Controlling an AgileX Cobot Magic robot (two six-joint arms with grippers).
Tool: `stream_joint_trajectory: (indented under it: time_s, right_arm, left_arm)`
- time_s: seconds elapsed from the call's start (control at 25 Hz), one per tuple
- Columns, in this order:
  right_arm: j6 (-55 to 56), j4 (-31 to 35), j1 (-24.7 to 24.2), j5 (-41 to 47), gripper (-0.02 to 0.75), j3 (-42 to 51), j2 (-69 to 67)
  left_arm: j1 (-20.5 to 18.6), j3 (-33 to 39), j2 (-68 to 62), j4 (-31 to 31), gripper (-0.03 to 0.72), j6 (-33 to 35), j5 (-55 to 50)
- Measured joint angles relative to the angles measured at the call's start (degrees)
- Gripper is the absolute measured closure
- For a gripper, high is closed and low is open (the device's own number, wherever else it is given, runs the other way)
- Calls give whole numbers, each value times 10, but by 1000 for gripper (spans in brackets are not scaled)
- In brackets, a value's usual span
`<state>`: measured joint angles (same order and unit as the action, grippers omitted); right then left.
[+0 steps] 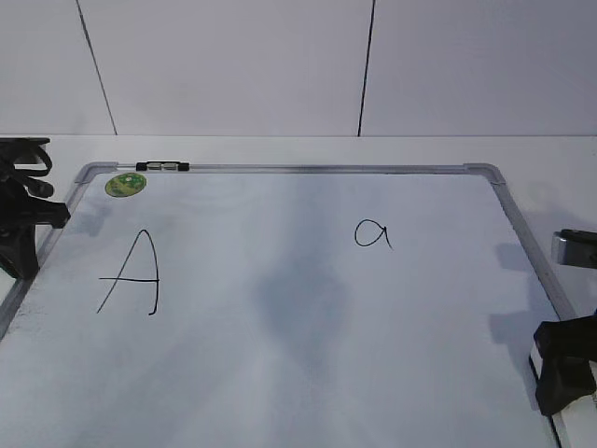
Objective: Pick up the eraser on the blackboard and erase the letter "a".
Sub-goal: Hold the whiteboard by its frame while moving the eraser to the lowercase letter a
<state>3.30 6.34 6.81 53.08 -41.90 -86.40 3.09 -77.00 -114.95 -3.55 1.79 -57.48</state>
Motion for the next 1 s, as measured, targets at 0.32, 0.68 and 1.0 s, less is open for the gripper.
stream_joint_trajectory:
  time_s: [0.32, 0.68, 1.0]
  right_arm:
    - [1, 0, 0, 0, 177, 0, 0]
    - [1, 0, 1, -2, 178, 0, 0]
    - [1, 0, 1, -2, 178, 0, 0]
  left_arm:
    - [0, 0, 0, 0, 672, 0, 0]
    - [0, 0, 0, 0, 672, 0, 0]
    - [0, 0, 0, 0, 672, 0, 0]
